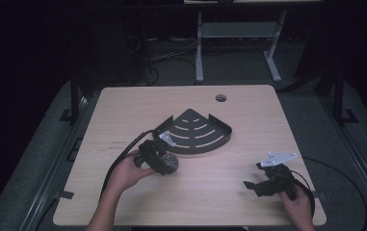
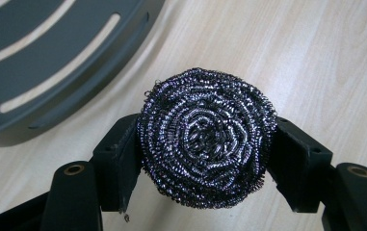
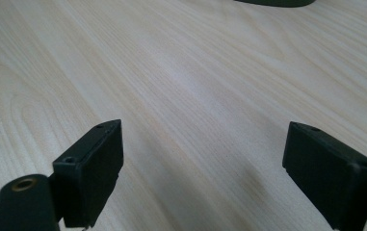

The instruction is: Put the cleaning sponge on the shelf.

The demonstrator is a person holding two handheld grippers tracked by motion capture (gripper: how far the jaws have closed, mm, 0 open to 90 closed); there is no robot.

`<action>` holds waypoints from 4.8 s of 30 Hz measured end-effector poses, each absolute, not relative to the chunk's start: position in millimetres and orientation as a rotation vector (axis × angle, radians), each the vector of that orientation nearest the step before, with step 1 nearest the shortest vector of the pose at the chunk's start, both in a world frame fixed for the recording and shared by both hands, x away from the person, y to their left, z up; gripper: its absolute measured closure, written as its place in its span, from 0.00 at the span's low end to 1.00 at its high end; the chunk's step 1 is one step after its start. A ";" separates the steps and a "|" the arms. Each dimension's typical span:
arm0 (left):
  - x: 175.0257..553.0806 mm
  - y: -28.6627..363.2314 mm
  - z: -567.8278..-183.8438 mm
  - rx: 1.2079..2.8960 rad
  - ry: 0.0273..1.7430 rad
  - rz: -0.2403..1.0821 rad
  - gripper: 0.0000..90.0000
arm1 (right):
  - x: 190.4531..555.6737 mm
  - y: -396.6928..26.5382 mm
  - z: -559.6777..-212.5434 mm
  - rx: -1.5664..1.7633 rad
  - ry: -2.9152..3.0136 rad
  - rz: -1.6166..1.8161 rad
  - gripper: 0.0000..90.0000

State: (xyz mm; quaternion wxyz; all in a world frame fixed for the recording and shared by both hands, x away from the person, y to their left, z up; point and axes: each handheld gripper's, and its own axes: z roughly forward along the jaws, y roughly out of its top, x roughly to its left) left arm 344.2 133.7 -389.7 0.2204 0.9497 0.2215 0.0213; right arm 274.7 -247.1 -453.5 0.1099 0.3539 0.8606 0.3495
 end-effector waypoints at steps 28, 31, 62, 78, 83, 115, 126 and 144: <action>372.1 126.0 -369.3 2.627 0.615 0.051 0.36 | 273.7 -247.3 -452.9 1.043 2.523 1.032 0.15; 374.1 125.0 -367.5 2.631 0.613 0.048 0.36 | 273.6 -247.0 -452.9 1.041 2.525 1.029 0.15; 407.8 95.8 -352.0 2.663 0.610 0.024 0.36 | 271.8 -249.9 -450.8 1.047 2.503 1.052 0.15; 426.4 86.4 -359.2 2.647 0.639 0.040 0.36 | 272.7 -250.9 -451.0 1.047 2.500 1.057 0.15; 433.7 84.7 -364.0 2.633 0.659 0.037 0.36 | 273.3 -250.9 -451.5 1.042 2.509 1.057 0.15; 464.1 83.6 -376.9 2.586 0.754 -0.020 0.36 | 272.9 -248.9 -452.1 1.042 2.516 1.056 0.15; 468.4 77.5 -389.9 2.594 0.789 -0.023 0.36 | 272.9 -249.3 -452.1 1.041 2.515 1.053 0.15; 476.1 62.8 -419.3 2.620 0.824 -0.021 0.36 | 272.7 -251.3 -451.8 1.040 2.513 1.051 0.15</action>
